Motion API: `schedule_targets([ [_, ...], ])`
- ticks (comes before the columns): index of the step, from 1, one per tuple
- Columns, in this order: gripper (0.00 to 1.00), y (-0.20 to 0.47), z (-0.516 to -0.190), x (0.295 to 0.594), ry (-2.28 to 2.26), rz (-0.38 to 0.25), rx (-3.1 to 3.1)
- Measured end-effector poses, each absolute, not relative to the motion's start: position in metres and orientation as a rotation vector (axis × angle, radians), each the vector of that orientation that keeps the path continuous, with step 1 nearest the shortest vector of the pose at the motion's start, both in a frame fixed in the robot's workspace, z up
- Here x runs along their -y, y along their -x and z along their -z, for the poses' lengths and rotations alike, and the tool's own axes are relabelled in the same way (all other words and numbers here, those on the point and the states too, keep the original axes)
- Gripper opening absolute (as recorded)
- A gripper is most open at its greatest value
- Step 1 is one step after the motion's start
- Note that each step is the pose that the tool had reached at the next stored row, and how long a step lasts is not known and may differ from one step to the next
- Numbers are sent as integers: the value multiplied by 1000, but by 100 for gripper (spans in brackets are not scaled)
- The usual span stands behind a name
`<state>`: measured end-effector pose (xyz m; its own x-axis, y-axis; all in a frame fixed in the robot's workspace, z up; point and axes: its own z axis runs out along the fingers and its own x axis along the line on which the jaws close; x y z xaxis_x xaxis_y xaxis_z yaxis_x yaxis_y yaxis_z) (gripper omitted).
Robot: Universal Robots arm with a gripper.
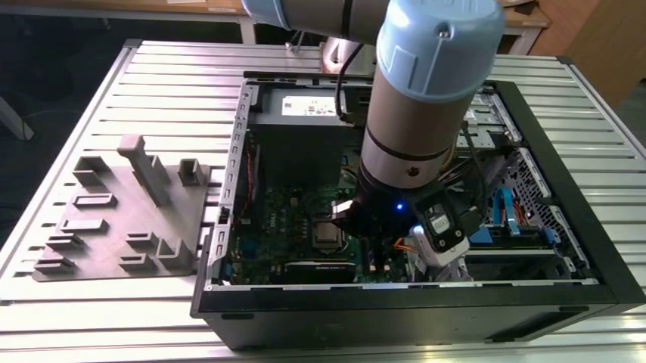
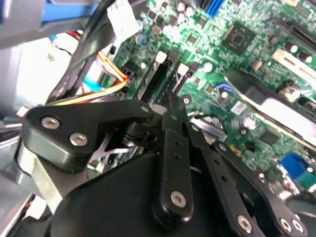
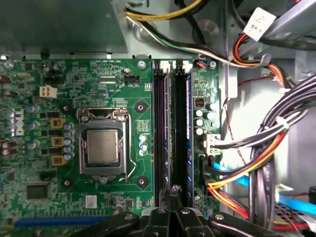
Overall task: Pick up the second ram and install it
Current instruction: 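Press down the second ram until it locks into place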
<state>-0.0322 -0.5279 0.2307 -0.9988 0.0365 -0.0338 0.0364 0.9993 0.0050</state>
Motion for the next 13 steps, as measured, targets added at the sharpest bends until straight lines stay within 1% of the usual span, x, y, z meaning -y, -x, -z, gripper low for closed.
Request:
schedule_targets([
  [7,7,32,-250,528,-57,-6,-3107],
  [13,7,32,-251,528,-57,-6,-3107],
])
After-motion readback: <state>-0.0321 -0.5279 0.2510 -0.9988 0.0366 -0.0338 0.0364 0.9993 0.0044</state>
